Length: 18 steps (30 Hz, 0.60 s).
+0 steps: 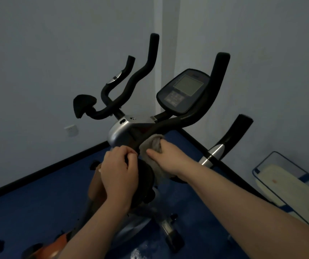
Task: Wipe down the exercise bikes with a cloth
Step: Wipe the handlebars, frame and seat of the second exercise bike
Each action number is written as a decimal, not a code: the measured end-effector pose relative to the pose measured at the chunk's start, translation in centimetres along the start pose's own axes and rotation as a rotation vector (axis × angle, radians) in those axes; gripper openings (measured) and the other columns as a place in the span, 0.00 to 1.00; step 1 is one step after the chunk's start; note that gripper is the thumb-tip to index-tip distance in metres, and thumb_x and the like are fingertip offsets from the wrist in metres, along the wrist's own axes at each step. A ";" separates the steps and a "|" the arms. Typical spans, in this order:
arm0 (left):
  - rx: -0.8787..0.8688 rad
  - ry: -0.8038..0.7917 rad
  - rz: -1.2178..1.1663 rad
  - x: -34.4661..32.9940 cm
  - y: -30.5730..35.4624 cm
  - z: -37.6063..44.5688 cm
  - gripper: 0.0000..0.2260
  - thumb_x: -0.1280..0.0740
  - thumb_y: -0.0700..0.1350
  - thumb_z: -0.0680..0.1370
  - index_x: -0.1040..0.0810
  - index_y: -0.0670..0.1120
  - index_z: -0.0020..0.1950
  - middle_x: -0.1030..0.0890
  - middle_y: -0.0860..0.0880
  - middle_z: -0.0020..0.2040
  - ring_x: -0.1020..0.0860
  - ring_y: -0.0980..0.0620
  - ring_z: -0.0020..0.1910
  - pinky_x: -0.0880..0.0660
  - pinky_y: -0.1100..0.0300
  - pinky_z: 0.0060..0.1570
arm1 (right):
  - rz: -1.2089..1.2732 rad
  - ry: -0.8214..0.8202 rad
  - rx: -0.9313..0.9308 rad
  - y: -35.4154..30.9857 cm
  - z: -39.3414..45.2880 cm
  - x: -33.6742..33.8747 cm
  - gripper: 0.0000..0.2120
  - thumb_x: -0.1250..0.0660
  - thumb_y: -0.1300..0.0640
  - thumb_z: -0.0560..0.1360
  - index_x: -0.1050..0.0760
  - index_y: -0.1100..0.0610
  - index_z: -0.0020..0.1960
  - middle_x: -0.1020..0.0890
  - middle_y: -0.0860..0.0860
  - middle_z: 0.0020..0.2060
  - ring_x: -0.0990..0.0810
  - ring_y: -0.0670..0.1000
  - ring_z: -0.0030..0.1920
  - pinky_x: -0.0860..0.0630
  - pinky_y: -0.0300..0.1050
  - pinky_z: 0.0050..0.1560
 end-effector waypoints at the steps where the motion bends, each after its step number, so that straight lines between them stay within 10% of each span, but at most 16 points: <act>1: 0.000 -0.001 0.002 0.0 0.0 0.0 0.09 0.38 0.40 0.76 0.24 0.51 0.38 0.25 0.57 0.37 0.30 0.57 0.41 0.32 0.53 0.39 | 0.038 -0.021 -0.022 -0.2 0.3 -0.3 0.21 0.39 0.50 0.81 0.33 0.57 0.71 0.25 0.56 0.65 0.27 0.55 0.65 0.30 0.45 0.62; 6: -0.003 -0.001 0.010 0.1 0.2 -0.2 0.09 0.40 0.42 0.77 0.23 0.49 0.39 0.24 0.55 0.38 0.29 0.54 0.43 0.30 0.51 0.40 | 0.156 -0.106 -0.108 -0.6 0.6 -0.8 0.22 0.38 0.53 0.81 0.35 0.59 0.72 0.26 0.58 0.66 0.26 0.56 0.65 0.29 0.49 0.66; 13: -0.007 0.007 -0.037 0.1 0.1 -0.2 0.09 0.43 0.47 0.74 0.24 0.52 0.38 0.26 0.57 0.36 0.30 0.57 0.41 0.32 0.54 0.39 | -0.655 -0.202 -0.061 1.1 -1.2 0.1 0.34 0.45 0.44 0.81 0.54 0.60 0.78 0.23 0.60 0.58 0.24 0.56 0.50 0.32 0.46 0.41; 18: 0.006 -0.009 -0.027 0.0 -0.1 -0.1 0.10 0.43 0.48 0.74 0.24 0.53 0.38 0.25 0.57 0.37 0.30 0.57 0.42 0.31 0.52 0.41 | -0.378 -0.137 -0.033 -0.6 1.4 -0.3 0.29 0.45 0.43 0.82 0.41 0.60 0.75 0.30 0.58 0.69 0.28 0.57 0.66 0.30 0.46 0.63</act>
Point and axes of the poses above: each hand's wrist, its own z-axis towards the middle knuckle, its own x-axis out of the back of the hand, y = z × x, the point moved 6 cm from there along z, towards the middle knuckle
